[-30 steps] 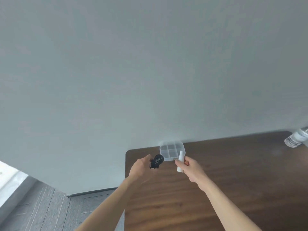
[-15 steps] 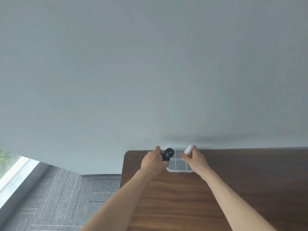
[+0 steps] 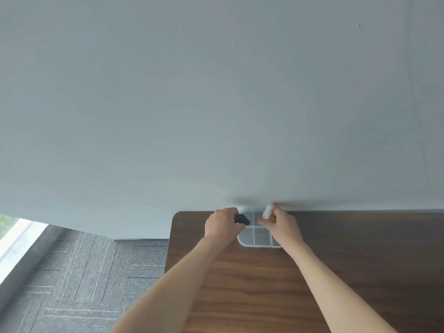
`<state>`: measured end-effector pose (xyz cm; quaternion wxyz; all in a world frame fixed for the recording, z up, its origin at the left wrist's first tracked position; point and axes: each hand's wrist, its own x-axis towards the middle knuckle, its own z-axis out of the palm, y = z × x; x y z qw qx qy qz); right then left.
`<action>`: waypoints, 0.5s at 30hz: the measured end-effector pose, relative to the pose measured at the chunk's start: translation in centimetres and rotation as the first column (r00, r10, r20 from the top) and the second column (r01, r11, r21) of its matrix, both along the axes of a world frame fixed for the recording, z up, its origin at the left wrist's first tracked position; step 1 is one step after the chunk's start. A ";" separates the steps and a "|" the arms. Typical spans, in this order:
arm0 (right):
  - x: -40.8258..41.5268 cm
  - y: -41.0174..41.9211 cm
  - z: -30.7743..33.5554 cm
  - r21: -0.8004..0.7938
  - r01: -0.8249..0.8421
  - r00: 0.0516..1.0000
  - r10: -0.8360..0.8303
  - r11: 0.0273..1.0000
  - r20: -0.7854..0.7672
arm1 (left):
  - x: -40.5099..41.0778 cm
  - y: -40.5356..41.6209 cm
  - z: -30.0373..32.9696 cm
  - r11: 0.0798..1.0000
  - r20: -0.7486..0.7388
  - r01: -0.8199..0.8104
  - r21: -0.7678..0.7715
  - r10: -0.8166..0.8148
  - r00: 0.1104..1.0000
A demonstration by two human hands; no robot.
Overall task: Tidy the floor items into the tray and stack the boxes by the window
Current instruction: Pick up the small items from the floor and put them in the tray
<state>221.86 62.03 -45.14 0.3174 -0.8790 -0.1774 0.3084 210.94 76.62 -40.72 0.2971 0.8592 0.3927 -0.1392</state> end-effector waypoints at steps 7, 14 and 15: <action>-0.3 0.8 -1.1 0.010 0.017 0.998 -0.017 1.000 0.062 | 0.0 0.1 -0.5 1.000 0.041 -0.011 0.008 0.011 0.999; -0.8 0.7 -1.2 -0.019 0.020 0.993 -0.018 1.000 0.115 | -0.6 0.2 -0.6 0.996 0.112 -0.082 -0.042 0.086 0.990; -0.9 0.7 -1.1 -0.021 0.028 0.993 -0.025 0.999 0.117 | -0.6 0.3 -0.6 0.994 0.125 -0.094 -0.051 0.100 0.987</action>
